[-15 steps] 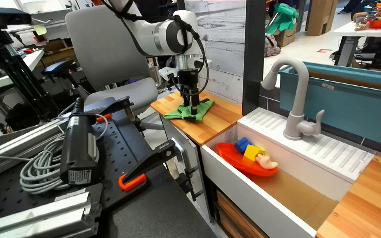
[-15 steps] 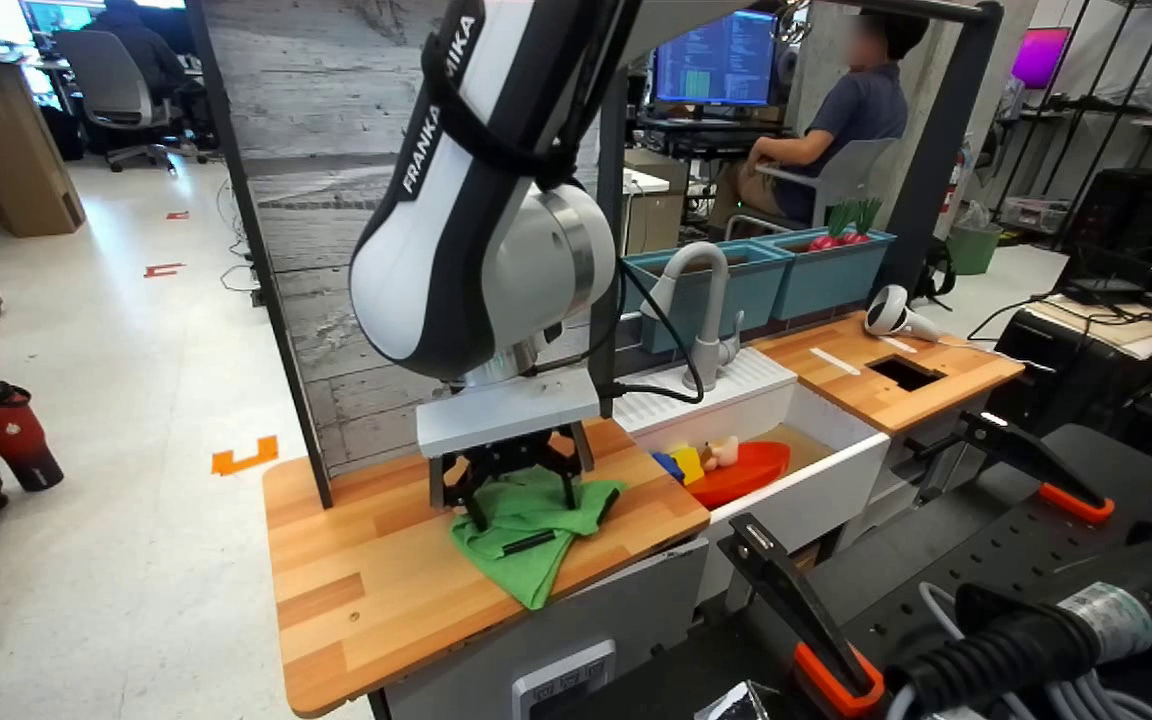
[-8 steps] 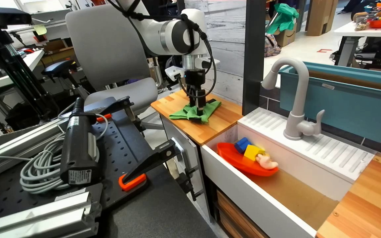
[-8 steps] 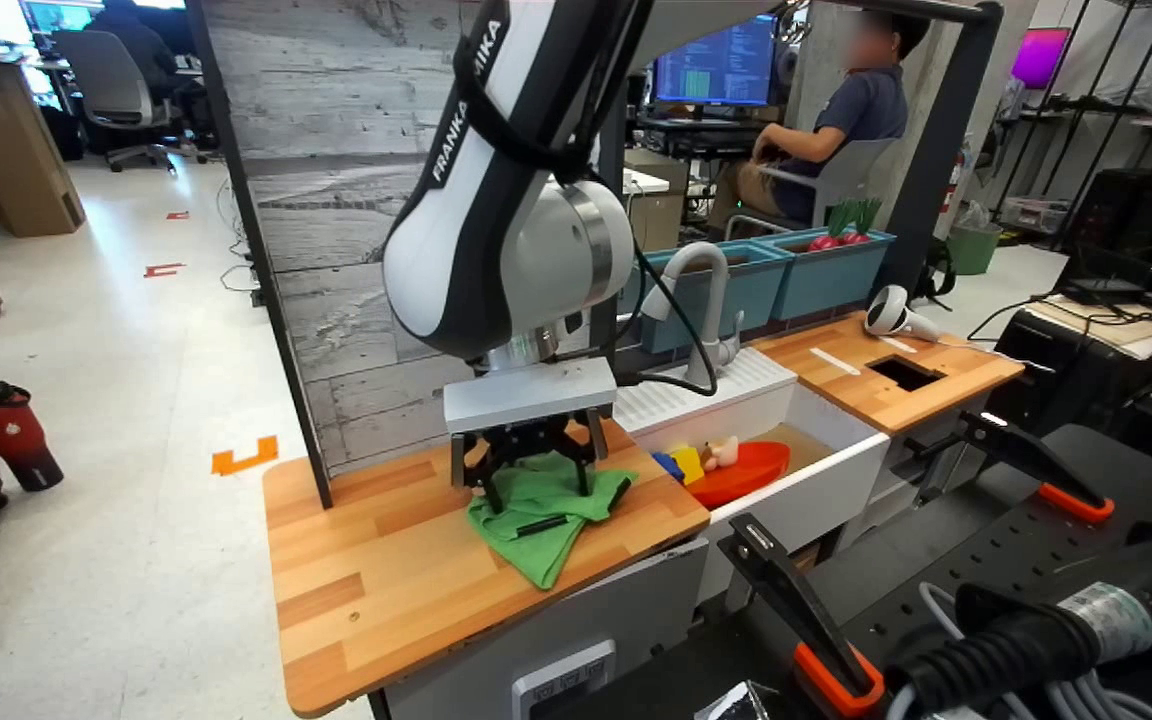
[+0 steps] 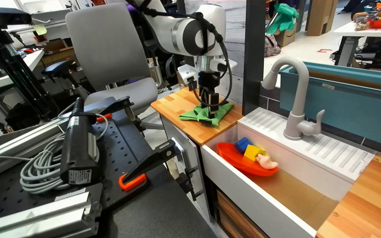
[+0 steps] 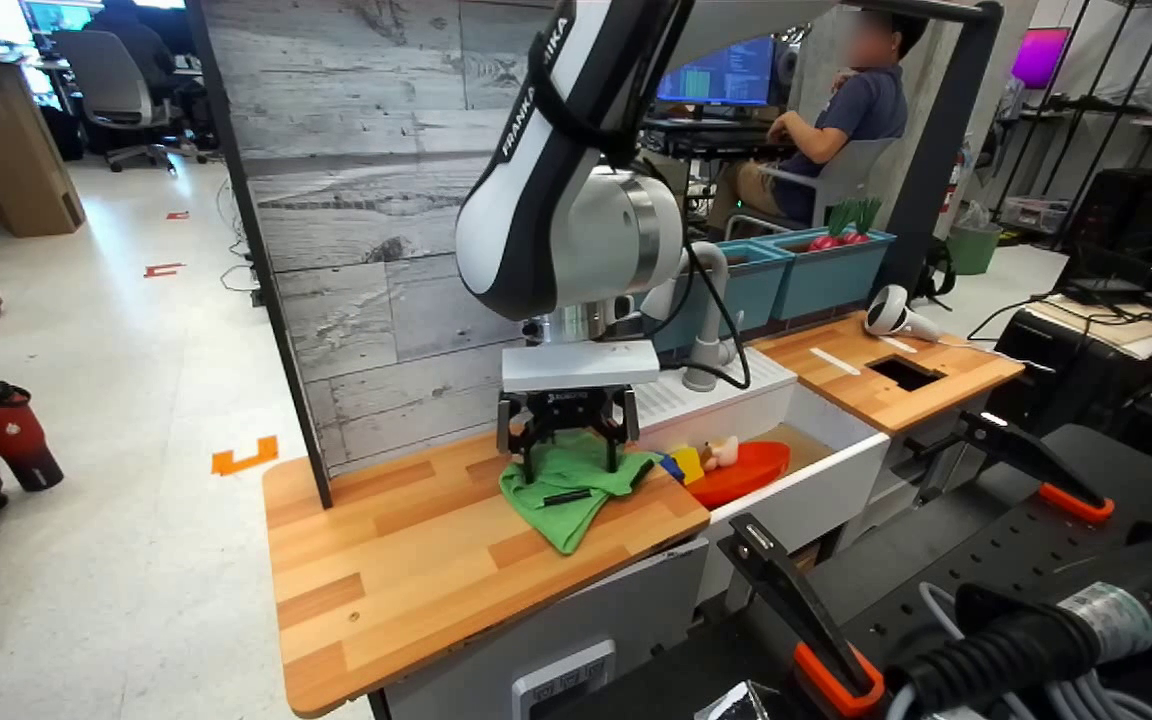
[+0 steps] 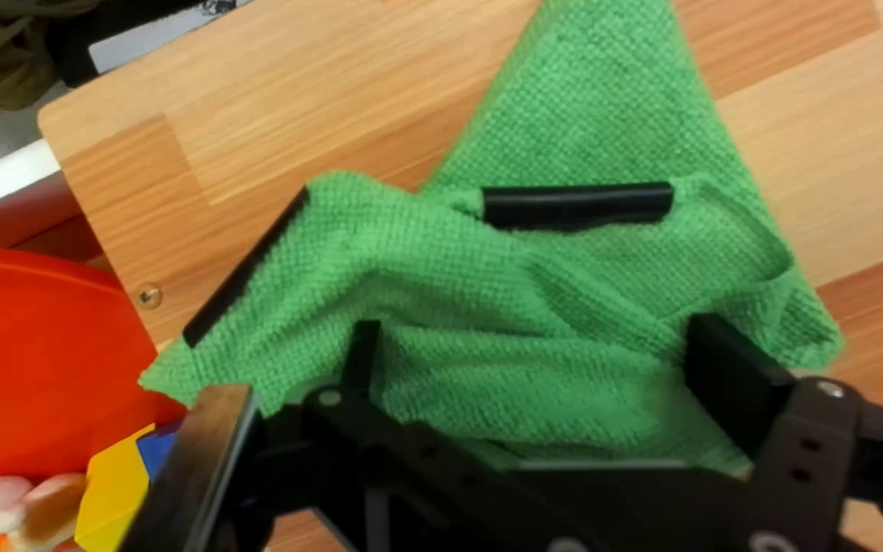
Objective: Move the green towel to the right.
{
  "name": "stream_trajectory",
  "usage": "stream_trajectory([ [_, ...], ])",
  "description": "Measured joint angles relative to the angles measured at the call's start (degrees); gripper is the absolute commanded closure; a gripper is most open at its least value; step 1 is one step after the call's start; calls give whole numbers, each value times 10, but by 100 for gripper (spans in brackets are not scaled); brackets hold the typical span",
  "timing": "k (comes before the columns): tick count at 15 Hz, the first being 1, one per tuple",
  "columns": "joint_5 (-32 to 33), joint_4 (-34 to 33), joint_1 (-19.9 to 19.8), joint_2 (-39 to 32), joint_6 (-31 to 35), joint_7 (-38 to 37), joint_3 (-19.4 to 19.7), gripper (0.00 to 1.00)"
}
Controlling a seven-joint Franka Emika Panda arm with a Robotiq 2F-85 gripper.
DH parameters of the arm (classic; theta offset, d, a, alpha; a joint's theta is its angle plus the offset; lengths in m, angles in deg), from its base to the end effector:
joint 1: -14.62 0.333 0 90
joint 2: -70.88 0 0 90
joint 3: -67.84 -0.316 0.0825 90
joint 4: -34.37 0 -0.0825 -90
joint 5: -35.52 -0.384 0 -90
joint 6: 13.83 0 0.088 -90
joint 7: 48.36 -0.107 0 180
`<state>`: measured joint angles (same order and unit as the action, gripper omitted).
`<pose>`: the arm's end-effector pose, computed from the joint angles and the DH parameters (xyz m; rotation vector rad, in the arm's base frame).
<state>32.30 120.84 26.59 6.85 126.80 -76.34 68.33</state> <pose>0.6364 0.1297 -0.0169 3.0526 -0.5089 -0.2637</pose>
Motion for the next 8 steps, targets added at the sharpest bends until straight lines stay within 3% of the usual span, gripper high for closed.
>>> stream_trajectory([
  [8,-25,24,-27,8,38,38,-9,0],
])
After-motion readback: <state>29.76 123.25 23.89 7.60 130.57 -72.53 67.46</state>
